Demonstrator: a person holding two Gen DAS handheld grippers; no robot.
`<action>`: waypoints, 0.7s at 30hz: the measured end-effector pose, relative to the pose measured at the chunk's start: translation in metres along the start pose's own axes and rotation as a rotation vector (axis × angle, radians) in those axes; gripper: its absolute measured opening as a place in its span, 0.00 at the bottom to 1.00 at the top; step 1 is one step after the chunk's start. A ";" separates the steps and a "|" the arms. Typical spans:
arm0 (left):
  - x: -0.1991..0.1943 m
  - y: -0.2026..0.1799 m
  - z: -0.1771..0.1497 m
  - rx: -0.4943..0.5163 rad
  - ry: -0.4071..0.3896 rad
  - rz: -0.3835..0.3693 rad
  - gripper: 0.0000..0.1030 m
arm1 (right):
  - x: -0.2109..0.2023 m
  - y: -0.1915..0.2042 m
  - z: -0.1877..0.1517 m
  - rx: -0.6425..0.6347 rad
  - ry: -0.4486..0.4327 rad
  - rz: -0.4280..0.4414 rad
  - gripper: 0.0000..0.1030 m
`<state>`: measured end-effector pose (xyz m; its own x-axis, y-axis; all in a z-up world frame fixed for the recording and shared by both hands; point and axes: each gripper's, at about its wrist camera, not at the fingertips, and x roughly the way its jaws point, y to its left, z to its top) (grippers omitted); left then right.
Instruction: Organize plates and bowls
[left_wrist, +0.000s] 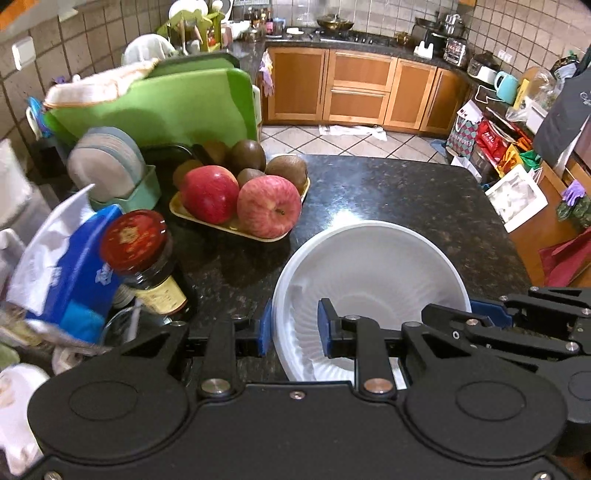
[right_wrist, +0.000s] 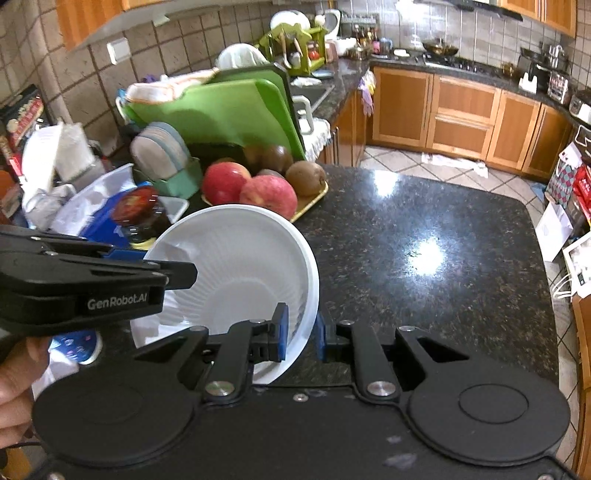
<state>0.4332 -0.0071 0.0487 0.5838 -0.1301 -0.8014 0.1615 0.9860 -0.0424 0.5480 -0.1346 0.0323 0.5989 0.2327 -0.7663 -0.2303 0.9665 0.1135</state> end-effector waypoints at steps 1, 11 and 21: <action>-0.006 0.000 -0.003 0.001 -0.005 0.001 0.32 | -0.007 0.003 -0.003 -0.002 -0.008 0.002 0.17; -0.065 0.003 -0.040 0.025 -0.069 -0.008 0.32 | -0.075 0.032 -0.039 -0.032 -0.086 0.037 0.17; -0.084 0.003 -0.084 0.060 -0.083 0.003 0.32 | -0.107 0.055 -0.093 -0.046 -0.093 0.059 0.18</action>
<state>0.3177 0.0160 0.0655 0.6480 -0.1375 -0.7492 0.2052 0.9787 -0.0022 0.4000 -0.1160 0.0620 0.6516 0.2999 -0.6968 -0.3006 0.9454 0.1258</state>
